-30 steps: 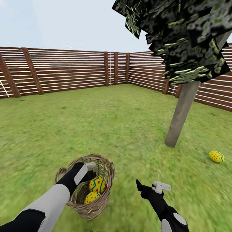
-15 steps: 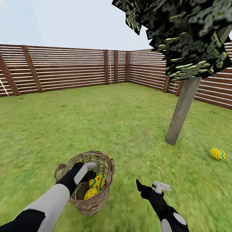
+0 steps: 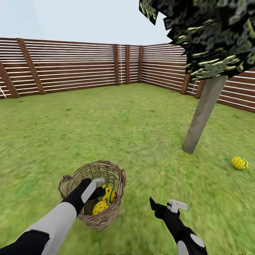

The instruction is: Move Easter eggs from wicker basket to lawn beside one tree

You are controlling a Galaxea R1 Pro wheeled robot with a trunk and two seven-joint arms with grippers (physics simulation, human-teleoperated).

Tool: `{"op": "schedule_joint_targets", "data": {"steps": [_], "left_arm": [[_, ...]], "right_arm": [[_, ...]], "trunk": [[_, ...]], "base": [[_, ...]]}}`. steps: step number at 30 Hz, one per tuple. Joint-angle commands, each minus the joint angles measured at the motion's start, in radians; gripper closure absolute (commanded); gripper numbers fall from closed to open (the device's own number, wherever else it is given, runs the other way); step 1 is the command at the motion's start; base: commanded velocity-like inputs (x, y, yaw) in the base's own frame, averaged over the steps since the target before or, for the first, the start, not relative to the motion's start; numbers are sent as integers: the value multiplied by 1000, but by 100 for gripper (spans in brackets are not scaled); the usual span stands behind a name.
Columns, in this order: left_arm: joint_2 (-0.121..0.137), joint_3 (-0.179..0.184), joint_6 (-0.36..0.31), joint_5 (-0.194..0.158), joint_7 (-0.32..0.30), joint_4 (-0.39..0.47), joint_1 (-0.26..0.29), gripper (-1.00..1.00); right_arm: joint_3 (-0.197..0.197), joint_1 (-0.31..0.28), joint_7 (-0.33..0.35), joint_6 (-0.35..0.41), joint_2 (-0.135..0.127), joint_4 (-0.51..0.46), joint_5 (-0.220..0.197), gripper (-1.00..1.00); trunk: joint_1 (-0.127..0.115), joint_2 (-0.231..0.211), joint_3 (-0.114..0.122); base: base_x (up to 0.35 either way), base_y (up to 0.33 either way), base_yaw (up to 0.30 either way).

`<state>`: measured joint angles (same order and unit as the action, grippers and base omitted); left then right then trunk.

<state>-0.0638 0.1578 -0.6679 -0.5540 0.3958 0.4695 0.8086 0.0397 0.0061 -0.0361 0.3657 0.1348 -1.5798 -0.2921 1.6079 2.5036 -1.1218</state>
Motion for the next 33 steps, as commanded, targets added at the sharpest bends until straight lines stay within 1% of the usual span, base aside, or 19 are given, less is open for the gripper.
{"op": "schedule_joint_targets", "data": {"steps": [1, 9, 23, 33], "left_arm": [[1, 6, -1, -11, 8, 2, 0, -100], [1, 6, 5, -11, -21, 3, 0, -100], [1, 6, 23, -11, -27, 3, 0, -100], [1, 5, 23, -11, -27, 23, -3, -100]], "right_arm": [[0, 0, -4, 4, 0, -2, -9, -100], [0, 0, -4, 4, 0, -2, -9, -100], [1, -1, -4, 4, 0, -2, -8, -100], [1, -1, -4, 4, 0, -1, -9, -100]], "trunk": [[0, 1, -5], [4, 3, -36], [10, 6, -90], [10, 6, -90]], "base": [[0, 0, 0], [0, 0, 0], [0, 0, 0], [0, 0, 0]]}}
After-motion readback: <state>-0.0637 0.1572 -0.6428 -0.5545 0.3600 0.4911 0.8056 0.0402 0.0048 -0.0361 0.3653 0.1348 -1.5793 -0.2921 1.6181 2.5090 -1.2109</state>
